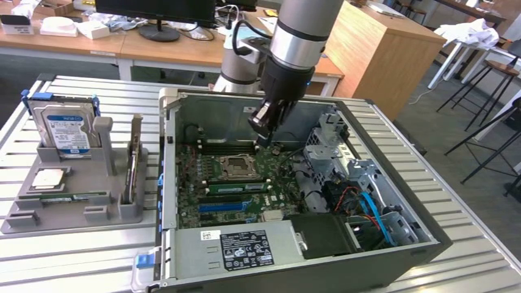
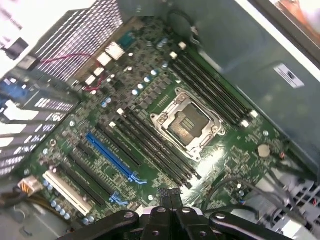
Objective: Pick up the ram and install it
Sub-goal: 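Press down the ram until it locks into place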
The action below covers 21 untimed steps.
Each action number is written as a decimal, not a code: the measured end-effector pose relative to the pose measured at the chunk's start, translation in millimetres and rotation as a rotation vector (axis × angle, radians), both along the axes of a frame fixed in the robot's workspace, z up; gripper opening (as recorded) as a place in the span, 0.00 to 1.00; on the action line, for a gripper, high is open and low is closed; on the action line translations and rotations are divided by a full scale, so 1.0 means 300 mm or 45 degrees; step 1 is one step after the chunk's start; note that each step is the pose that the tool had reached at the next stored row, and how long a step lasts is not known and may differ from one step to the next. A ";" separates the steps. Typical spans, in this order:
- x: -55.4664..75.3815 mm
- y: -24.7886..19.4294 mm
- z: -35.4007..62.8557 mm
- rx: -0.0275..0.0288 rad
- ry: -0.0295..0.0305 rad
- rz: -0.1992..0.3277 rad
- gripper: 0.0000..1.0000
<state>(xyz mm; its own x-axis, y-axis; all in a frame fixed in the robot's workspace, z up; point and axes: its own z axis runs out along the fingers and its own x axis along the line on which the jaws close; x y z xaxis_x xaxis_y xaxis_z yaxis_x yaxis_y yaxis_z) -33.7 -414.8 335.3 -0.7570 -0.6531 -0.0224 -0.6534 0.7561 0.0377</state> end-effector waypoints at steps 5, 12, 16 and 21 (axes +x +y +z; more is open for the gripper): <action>0.000 0.000 -0.003 0.0001 0.0000 -0.116 0.10; 0.000 0.000 -0.007 0.0000 0.0001 -0.278 0.10; 0.000 0.000 -0.010 0.0000 0.0001 -0.371 0.10; 0.000 0.000 -0.014 -0.0001 0.0000 -0.486 0.10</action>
